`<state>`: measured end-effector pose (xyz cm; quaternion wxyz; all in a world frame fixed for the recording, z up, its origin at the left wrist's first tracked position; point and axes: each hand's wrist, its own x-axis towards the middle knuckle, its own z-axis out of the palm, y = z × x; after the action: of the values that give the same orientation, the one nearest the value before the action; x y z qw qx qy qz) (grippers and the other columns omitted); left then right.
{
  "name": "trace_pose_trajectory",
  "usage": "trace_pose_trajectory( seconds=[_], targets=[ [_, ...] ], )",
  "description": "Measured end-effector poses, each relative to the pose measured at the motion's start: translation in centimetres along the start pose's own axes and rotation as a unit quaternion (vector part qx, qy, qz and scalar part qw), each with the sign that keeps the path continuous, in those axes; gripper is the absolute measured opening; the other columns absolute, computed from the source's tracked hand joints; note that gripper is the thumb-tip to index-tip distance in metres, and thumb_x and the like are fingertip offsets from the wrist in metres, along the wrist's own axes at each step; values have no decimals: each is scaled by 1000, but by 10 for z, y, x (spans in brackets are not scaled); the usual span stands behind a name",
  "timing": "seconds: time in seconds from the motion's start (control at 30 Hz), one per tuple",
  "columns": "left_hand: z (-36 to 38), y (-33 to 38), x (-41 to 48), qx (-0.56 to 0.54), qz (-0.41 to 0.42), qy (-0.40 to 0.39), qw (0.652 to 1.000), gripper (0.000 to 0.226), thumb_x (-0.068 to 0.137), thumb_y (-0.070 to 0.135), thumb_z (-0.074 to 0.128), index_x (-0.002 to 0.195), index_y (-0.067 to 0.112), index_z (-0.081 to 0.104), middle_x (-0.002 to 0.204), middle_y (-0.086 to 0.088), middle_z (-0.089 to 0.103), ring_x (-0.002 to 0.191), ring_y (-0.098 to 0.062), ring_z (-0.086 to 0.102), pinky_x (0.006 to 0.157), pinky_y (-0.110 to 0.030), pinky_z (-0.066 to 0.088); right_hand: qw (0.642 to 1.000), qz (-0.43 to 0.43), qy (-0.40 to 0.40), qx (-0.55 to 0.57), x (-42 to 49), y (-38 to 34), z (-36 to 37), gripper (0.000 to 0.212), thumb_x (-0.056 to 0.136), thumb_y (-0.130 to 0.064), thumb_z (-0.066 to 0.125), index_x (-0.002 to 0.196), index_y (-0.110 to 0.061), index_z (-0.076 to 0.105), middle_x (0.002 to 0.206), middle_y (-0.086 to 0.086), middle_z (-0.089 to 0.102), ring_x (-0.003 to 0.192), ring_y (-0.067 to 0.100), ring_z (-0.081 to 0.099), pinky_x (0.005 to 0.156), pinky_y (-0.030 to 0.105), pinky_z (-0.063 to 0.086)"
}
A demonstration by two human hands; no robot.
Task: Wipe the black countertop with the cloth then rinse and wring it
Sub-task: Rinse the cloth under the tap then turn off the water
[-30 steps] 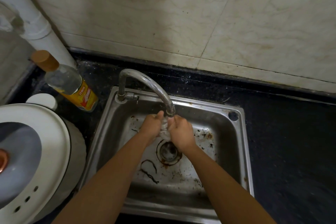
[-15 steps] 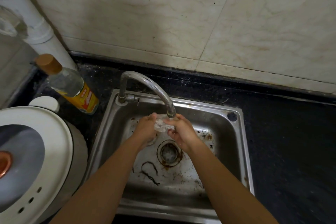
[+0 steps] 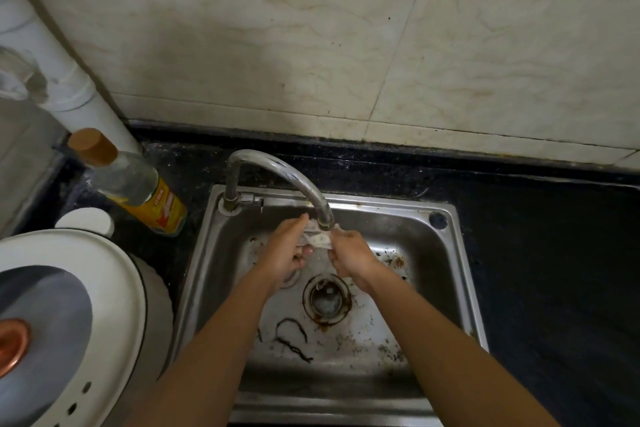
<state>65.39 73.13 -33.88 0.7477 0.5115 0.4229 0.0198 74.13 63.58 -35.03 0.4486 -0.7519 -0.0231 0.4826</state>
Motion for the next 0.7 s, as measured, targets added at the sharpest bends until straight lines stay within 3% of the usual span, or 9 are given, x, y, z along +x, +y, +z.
trace_pose_trajectory(
  seconds=[0.07, 0.13, 0.2, 0.33, 0.4, 0.5, 0.6, 0.7],
  targets=[
    [-4, -7, 2, 49, 23, -55, 997, 16, 97, 30, 49, 107, 22, 59, 92, -5, 61, 79, -16, 54, 67, -27, 41, 999, 37, -6, 36, -3, -1, -4, 41, 103, -42, 30, 83, -16, 54, 52, -4, 35, 35, 7, 26, 34, 20, 22],
    [-4, -13, 7, 107, 32, -55, 992, 21, 98, 32, 45, 104, 18, 60, 83, -1, 59, 69, -11, 52, 62, -23, 40, 999, 39, -12, 32, -6, -1, -6, 46, 103, -45, 28, 76, -17, 52, 49, -4, 36, 35, 8, 28, 35, 20, 23],
    [0, -15, 12, 147, 34, -5, 989, 31, 100, 37, 39, 97, 15, 61, 72, 2, 56, 59, -8, 47, 63, -25, 38, 1000, 2, 3, -1, -7, 1, -3, 46, 103, -44, 31, 78, -14, 54, 55, 0, 45, 41, 9, 39, 40, 20, 32],
    [11, -16, 24, 136, -3, 112, 984, 41, 101, 39, 33, 90, 12, 62, 67, -2, 55, 55, -12, 44, 56, -26, 35, 992, -110, 59, -2, -4, 5, 10, 12, 99, -25, 47, 103, -15, 53, 78, 1, 56, 64, 9, 51, 54, 20, 40],
    [12, -13, 26, 110, -35, 131, 985, 42, 100, 41, 35, 94, 10, 62, 70, -5, 57, 57, -14, 48, 51, -25, 35, 985, -159, 51, 32, -6, 7, 12, 17, 95, -23, 56, 110, -17, 54, 83, -1, 59, 70, 9, 54, 59, 21, 43],
    [13, -5, 25, 77, -72, 115, 988, 46, 98, 49, 38, 88, 12, 64, 61, -4, 53, 46, -13, 42, 39, -20, 30, 976, -209, 50, -43, -7, 14, 15, 23, 94, -26, 58, 114, -15, 55, 98, 2, 63, 87, 11, 59, 73, 23, 48],
    [21, -4, 25, 108, -91, 97, 985, 51, 95, 56, 38, 81, 14, 64, 52, -1, 47, 39, -11, 35, 32, -16, 24, 969, -208, 103, -85, 0, 16, 16, 21, 99, -31, 48, 99, -11, 53, 86, 1, 59, 77, 11, 55, 68, 27, 46],
    [24, -9, 28, 136, -56, 106, 983, 46, 95, 52, 39, 86, 15, 64, 65, -5, 60, 49, -15, 49, 44, -22, 37, 962, -194, 159, -111, 4, 11, 16, 24, 98, -28, 49, 83, -11, 54, 69, -2, 53, 59, 8, 47, 51, 19, 38]
  ],
)
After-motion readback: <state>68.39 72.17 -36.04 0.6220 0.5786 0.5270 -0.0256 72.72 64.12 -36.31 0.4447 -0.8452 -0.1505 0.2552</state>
